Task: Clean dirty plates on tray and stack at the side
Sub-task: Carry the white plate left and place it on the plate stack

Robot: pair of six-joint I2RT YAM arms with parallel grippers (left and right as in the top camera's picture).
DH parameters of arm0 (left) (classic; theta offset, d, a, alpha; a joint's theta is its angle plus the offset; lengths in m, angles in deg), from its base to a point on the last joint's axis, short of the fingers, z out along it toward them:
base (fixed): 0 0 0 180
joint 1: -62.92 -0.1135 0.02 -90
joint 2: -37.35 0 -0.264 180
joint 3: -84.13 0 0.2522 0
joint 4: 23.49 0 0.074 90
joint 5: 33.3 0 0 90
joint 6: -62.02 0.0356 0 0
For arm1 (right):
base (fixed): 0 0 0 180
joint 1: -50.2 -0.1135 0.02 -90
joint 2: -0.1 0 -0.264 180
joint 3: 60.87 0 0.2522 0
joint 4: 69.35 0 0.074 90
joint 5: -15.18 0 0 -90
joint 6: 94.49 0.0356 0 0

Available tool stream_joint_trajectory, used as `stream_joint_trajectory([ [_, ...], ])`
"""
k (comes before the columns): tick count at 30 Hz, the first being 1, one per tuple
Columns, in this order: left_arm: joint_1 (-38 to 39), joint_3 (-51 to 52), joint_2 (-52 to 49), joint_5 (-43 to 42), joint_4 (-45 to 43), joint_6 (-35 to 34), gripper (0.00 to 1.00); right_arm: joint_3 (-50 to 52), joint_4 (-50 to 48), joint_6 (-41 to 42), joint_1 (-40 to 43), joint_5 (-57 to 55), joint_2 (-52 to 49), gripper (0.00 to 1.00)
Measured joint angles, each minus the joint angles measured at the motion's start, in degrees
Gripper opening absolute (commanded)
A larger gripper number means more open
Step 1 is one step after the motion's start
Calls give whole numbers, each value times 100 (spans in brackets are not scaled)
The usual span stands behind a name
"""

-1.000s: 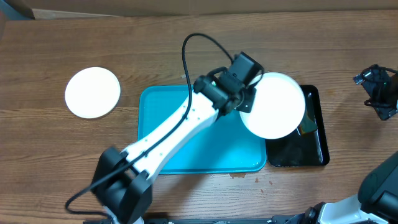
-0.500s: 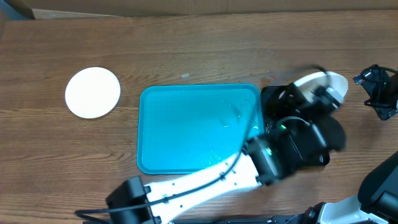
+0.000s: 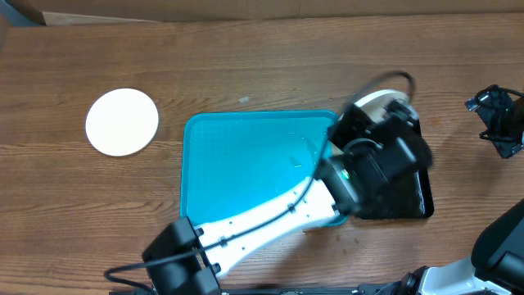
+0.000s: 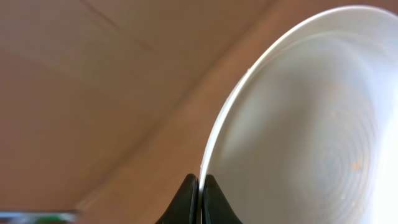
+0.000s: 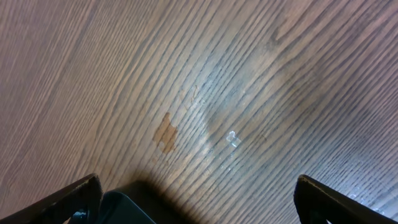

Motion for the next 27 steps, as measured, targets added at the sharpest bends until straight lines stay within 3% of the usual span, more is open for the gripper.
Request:
stream_joint_trajectory([
  [5, -927, 0, 0, -1985, 737, -1187, 4, 0, -2, -4, 0, 2, 2, 100],
  [14, -3856, 0, -2, -5635, 1526, -2728, 4, 0, 2, 0, 0, 0, 0, 100],
  [18, -5285, 0, -2, -6428, 2065, -2981, 4, 0, -2, 0, 0, 2, 0, 100],
  [27, -7724, 0, -2, -6638, 2658, -3130, 4, 0, 0, -2, 0, 0, 0, 100],
])
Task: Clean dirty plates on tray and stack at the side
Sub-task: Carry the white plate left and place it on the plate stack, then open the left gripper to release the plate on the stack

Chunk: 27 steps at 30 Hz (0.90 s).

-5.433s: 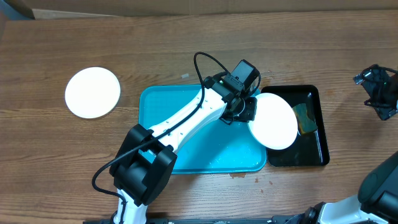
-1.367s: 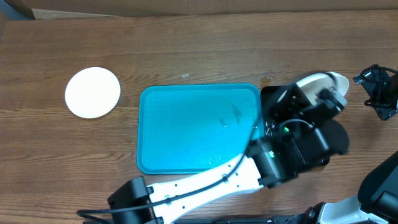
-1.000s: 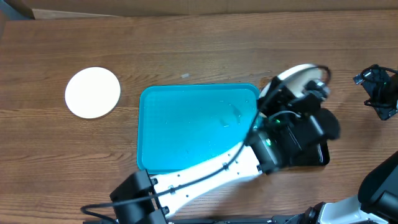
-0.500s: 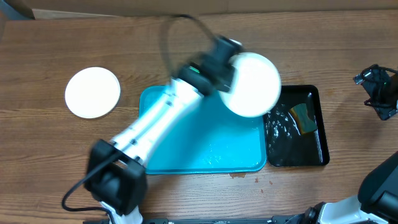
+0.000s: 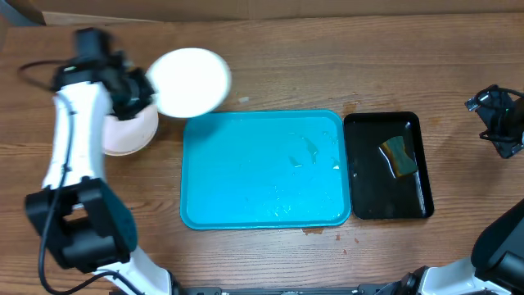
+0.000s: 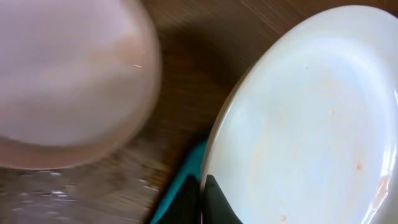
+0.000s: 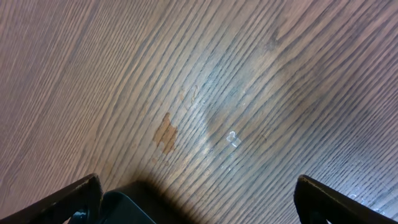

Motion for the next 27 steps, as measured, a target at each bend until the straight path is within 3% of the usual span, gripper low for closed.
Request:
stream_joint_trajectory([
  [4, -870, 0, 0, 398, 11, -4, 4, 0, 0, 0, 0, 0, 0, 100],
  [9, -1416, 48, 0, 966, -48, -66, 4, 0, 0, 0, 0, 0, 0, 100],
  [27, -1615, 1340, -2, 1558, -1451, -153, 7, 0, 0, 2, 0, 0, 0, 100],
])
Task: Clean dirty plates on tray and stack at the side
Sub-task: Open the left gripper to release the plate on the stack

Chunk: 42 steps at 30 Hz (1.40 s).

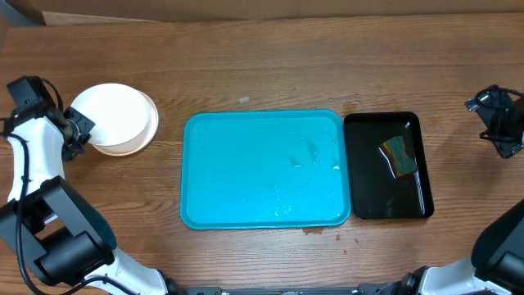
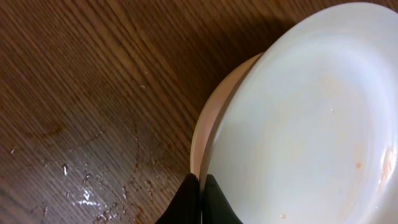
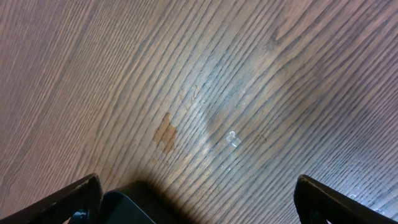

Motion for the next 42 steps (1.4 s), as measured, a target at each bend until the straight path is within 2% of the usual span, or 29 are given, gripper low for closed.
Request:
stream_joint_trajectory([
  [1, 0, 59, 0, 0, -66, -2, 12, 0, -2, -2, 0, 0, 2, 100],
  [2, 0, 101, 0, 0, -109, 7, 24, 0, 2, -4, 0, 0, 0, 100],
  [3, 0, 149, 0, -2, -186, 9, 40, 0, -2, -2, 0, 0, 2, 100],
  [4, 0, 177, 0, -4, -229, -17, 64, 0, 0, -2, 0, -2, 0, 100],
  [5, 0, 188, 0, -13, -262, -9, 71, 0, -2, 0, 0, 0, 0, 100],
  [8, 0, 192, 0, -284, -313, 166, 73, 0, 0, 0, 0, 0, 0, 100],
  [12, 0, 90, 0, -946, 289, 516, 72, 0, -2, -2, 0, 0, 0, 100],
  [15, 0, -136, 24, -1471, 673, 850, 82, 0, -2, 0, 0, 0, 0, 100],
  [17, 0, -332, 122, -1945, 796, 1126, 100, 0, 0, 0, 0, 0, 2, 100],
  [19, 0, -586, 354, -2398, 940, 1296, 100, 0, -2, -2, 0, 0, 0, 100],
  [26, 0, -907, 986, -2868, 942, 1502, 100, 0, 0, -2, 0, 0, 0, 100],
  [42, 0, -911, 975, -2966, 951, 1517, 100, 0, 0, -2, 0, 0, 0, 100],
])
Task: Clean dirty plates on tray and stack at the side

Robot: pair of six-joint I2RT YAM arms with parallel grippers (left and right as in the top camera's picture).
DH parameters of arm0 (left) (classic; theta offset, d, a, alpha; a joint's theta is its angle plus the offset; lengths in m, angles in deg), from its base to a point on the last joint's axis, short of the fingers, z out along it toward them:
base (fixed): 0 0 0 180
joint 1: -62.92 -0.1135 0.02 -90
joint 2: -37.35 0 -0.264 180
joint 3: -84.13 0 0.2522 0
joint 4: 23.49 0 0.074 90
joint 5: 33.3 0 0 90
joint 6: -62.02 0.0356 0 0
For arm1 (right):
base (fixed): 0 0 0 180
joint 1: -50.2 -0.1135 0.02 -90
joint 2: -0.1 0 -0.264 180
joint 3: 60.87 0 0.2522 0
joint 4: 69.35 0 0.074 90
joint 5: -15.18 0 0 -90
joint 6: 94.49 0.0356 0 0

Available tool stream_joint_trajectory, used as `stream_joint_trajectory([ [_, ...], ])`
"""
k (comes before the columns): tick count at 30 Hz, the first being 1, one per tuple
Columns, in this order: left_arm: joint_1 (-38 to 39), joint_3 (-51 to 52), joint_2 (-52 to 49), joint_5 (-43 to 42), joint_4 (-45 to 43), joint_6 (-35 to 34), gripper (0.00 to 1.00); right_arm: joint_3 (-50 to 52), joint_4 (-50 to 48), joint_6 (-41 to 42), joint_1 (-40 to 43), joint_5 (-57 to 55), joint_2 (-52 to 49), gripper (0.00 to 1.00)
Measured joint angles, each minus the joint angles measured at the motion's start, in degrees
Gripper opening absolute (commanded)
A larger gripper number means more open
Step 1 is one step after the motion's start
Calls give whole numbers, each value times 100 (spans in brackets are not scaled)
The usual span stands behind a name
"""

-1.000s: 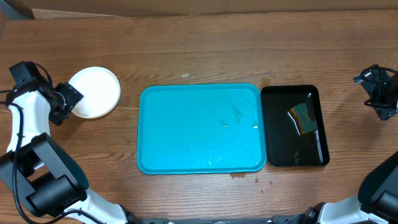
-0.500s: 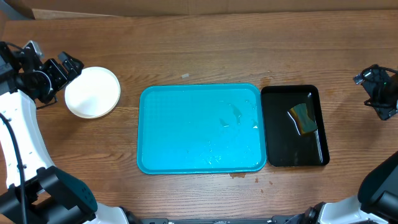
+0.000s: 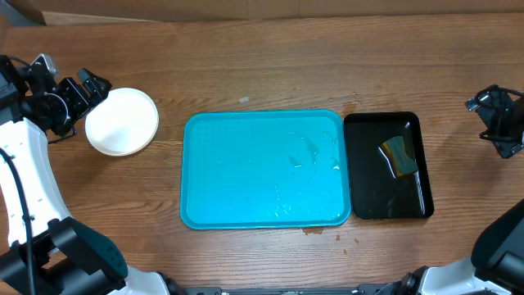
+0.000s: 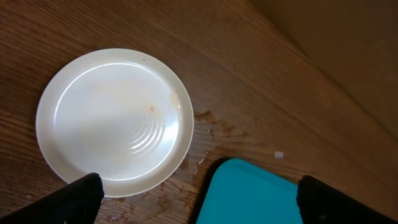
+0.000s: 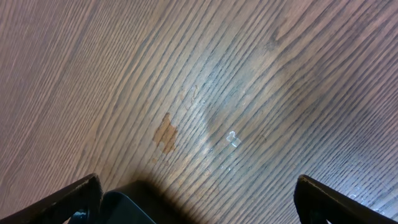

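The white plates [image 3: 122,121] lie stacked on the wood, left of the teal tray [image 3: 266,215]; the top plate [image 4: 115,121] shows faint orange specks. The teal tray holds only water drops, and its corner [image 4: 249,196] shows in the left wrist view. My left gripper [image 3: 82,97] hangs open just left of and above the stack, nothing between its fingers [image 4: 78,196]. My right gripper [image 3: 501,123] stands open at the far right over bare wood, its fingers [image 5: 68,199] wide apart.
A black tray [image 3: 364,205] with a sponge [image 3: 399,156] sits right of the teal tray; its corner [image 5: 124,208] shows in the right wrist view. Wet smears [image 4: 214,124] mark the wood between plate and teal tray. A cardboard edge [image 3: 147,16] runs along the back.
My left gripper was shut on the plate's rim as it rested tilted on the lower plate. Now it is open and higher, and the plate lies flat on the stack. The right arm is unchanged.
My left gripper first held a white plate over the black tray while one plate lay at the far left. Then the held plate was beside that plate, then tilted on top of it. Now it is let go and stacked.
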Motion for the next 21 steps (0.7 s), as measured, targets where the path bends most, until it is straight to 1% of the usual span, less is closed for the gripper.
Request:
stream_joint_trajectory([
  [9, 0, 0, 0, -9, 0, 0, 100, 0, 2, 0, -59, -2, 9, 100],
  [13, 0, 0, 0, -15, 0, 2, 100, 17, 17, 0, -352, -17, 249, 100],
  [16, 0, 0, 0, -24, -2, 2, 100, 28, 20, 4, -850, -42, 857, 100],
  [21, 0, 0, 0, -26, -2, 4, 100, 28, -22, 15, -2284, -17, 2413, 100],
])
